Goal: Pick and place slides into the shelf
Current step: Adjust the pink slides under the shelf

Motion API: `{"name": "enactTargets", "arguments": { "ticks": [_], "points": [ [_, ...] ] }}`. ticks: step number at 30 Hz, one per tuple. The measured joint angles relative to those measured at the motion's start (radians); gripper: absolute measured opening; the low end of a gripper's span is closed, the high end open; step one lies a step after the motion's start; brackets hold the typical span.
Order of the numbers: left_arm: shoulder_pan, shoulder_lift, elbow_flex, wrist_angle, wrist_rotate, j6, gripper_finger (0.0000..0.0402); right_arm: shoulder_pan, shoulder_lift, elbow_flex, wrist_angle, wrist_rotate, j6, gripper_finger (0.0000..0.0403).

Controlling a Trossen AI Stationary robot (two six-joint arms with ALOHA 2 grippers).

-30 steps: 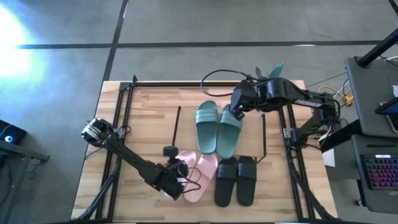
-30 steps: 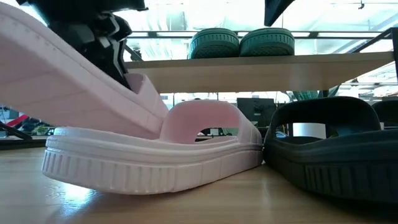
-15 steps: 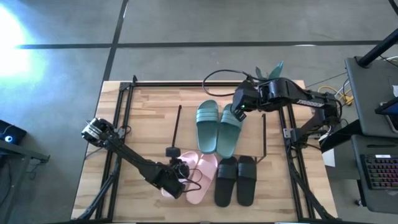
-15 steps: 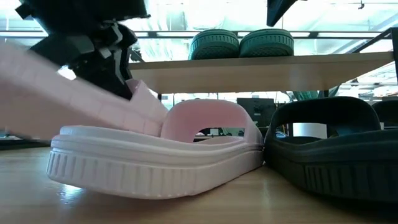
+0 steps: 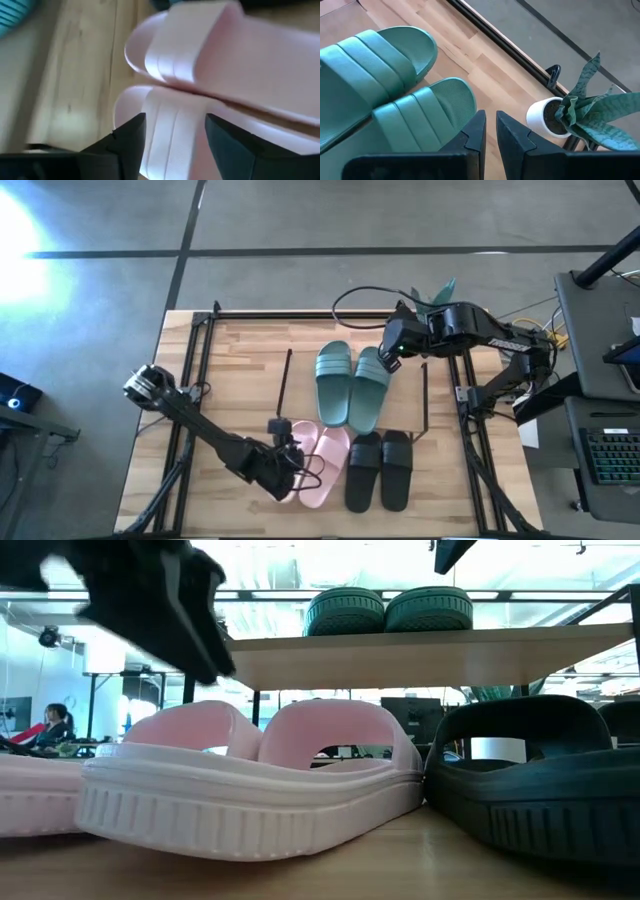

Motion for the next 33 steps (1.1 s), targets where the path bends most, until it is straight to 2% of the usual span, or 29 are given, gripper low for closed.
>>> {"name": "enactTargets", "arguments": {
  "ticks": [4,8,11,14,17,20,22,24,28,33],
  "points": [
    [-0.007,-0.078,0.007,-0.007,0.044,0.001,0.0191,0.000,-0.003,0.000,0.000,0.000,-0.004,0.0036],
    [-0.022,-0.178,0.005,-0.018,0.241,-0.114,0.0191,0.000,-0.005,0.000,0.000,-0.013,-0.005,0.0036],
    [-0.064,-0.207,-0.009,-0.083,0.315,-0.173,0.0176,0.000,-0.005,0.000,0.000,-0.023,-0.006,0.0036],
    [-0.122,-0.204,-0.048,-0.087,0.368,-0.180,0.0144,0.000,-0.005,-0.004,0.000,-0.023,-0.008,0.0036],
    [-0.168,-0.173,-0.079,-0.044,0.477,-0.199,0.0101,0.000,-0.005,-0.017,0.000,-0.023,-0.025,0.0036],
    [-0.199,-0.129,-0.086,0.028,0.539,-0.203,0.0054,0.000,-0.005,-0.041,0.000,-0.024,-0.027,0.0036],
    [-0.210,-0.108,-0.087,0.099,0.560,-0.190,0.0024,0.001,-0.005,-0.058,0.000,-0.068,-0.002,0.0036],
    [-0.212,-0.081,-0.088,0.178,0.586,-0.179,0.0007,0.012,-0.005,-0.075,0.000,-0.169,0.024,0.0036],
    [-0.212,-0.030,-0.089,0.295,0.592,-0.182,0.0009,0.131,-0.005,-0.122,0.000,-0.321,0.087,0.0036],
    [-0.213,0.031,-0.089,0.346,0.596,-0.181,0.0002,0.338,-0.004,-0.152,0.012,-0.367,0.232,0.0036]
  ]
}}
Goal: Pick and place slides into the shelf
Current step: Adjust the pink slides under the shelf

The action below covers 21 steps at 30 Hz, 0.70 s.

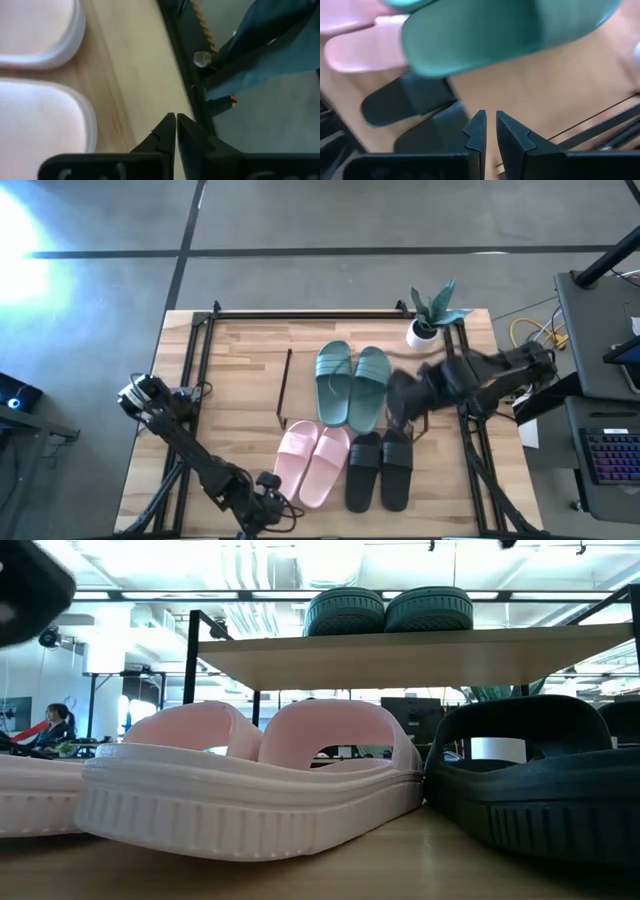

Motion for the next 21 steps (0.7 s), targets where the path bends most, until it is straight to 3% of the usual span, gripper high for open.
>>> {"name": "enactTargets", "arguments": {
  "ticks": [6,10,21],
  "points": [
    [0.001,0.058,-0.036,-0.004,-0.053,0.006,0.0001,0.207,0.001,-0.068,0.108,0.000,0.212,0.0036],
    [0.002,0.064,-0.073,-0.004,-0.129,0.000,0.0000,0.297,0.002,-0.152,0.295,0.000,0.301,0.0036],
    [0.032,0.038,-0.108,0.004,-0.158,0.129,0.0000,0.382,0.002,-0.432,0.845,0.004,0.521,0.0036]
  ]
}}
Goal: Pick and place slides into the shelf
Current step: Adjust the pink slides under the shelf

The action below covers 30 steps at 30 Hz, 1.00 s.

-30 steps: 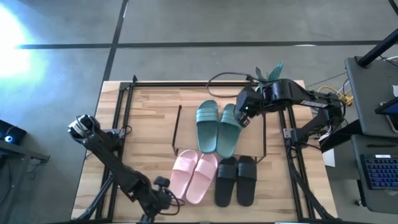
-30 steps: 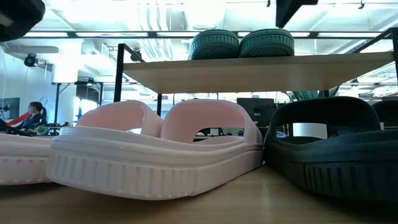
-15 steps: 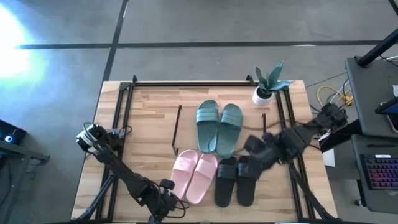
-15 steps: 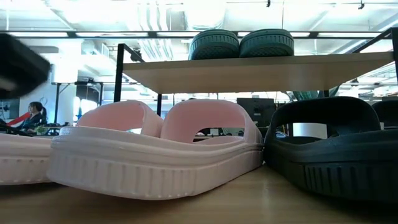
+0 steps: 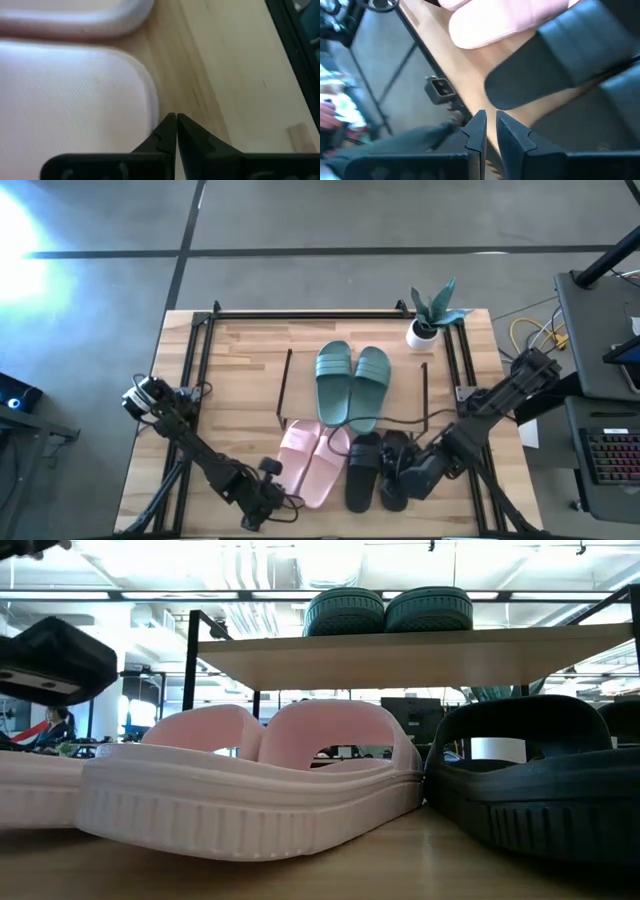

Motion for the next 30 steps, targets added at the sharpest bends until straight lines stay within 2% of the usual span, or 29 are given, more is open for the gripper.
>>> {"name": "enactTargets", "arguments": {
  "ticks": [5,11,13,18,30],
  "points": [
    [0.029,0.000,-0.006,0.041,-0.003,0.086,0.0000,0.009,0.031,-0.095,0.207,0.000,0.123,0.0036],
    [0.037,0.000,-0.006,0.050,-0.015,0.121,0.0000,0.026,0.173,-0.100,0.423,-0.070,0.146,0.0036],
    [0.033,-0.001,-0.006,0.051,-0.014,0.140,0.0000,0.033,0.234,-0.071,0.481,-0.079,0.142,0.0036],
    [0.029,-0.001,-0.005,0.050,-0.011,0.162,0.0000,0.031,0.362,0.041,0.486,-0.105,0.085,0.0036],
    [0.015,-0.002,-0.006,0.039,-0.003,0.189,0.0000,-0.004,0.677,0.367,0.486,-0.073,0.041,0.0036]
  ]
}}
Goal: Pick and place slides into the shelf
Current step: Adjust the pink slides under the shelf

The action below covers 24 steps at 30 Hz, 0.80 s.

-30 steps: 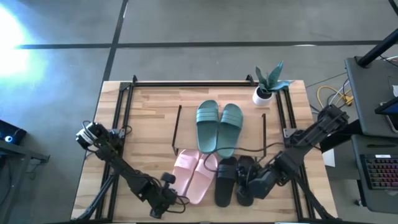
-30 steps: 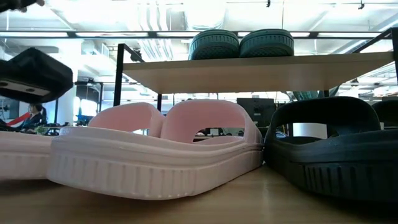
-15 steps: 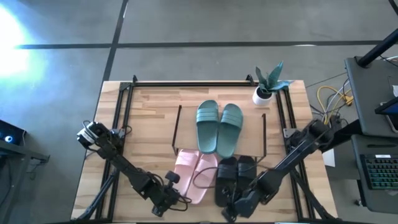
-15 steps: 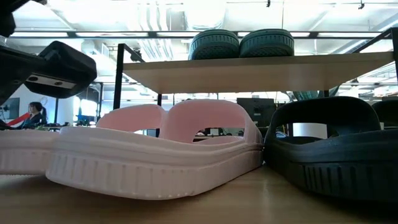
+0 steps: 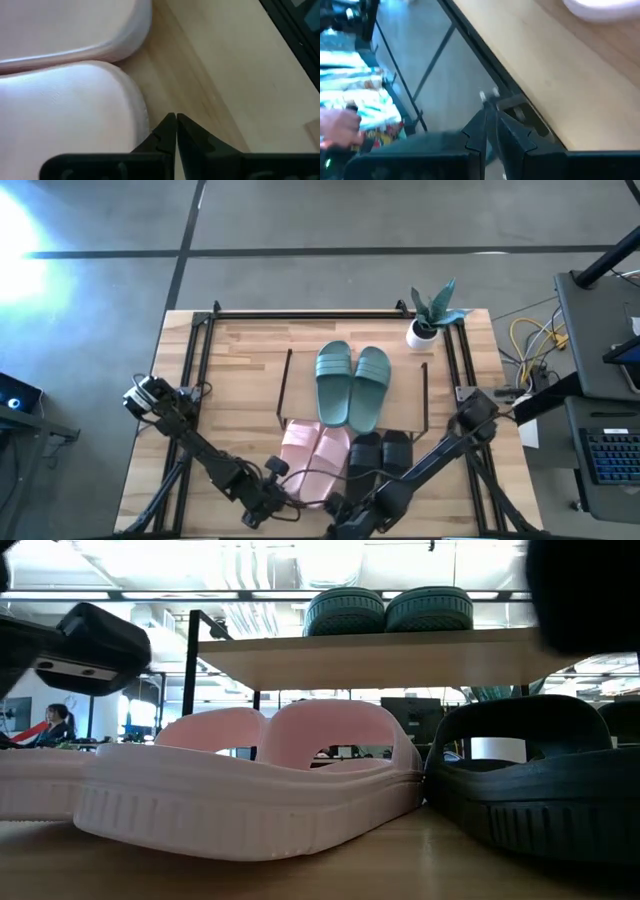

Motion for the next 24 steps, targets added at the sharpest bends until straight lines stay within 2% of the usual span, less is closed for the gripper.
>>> {"name": "enactTargets", "arguments": {
  "ticks": [4,8,10,13,24],
  "points": [
    [-0.048,0.000,0.000,-0.023,-0.006,0.001,0.0000,-0.008,0.086,0.117,-0.020,0.133,-0.015,0.0035],
    [-0.115,0.000,-0.002,-0.061,-0.118,0.003,0.0000,-0.008,0.113,0.219,-0.181,0.307,0.034,0.0029],
    [-0.140,-0.001,-0.004,-0.065,-0.169,-0.005,0.0000,-0.008,0.120,0.257,-0.268,0.361,0.079,0.0027],
    [-0.156,-0.002,-0.008,-0.064,-0.205,-0.052,0.0000,-0.008,0.133,0.288,-0.343,0.369,0.119,0.0027],
    [-0.157,-0.002,-0.016,-0.061,-0.319,-0.108,0.0000,-0.015,0.187,0.266,-0.311,0.342,0.231,0.0027]
  ]
}}
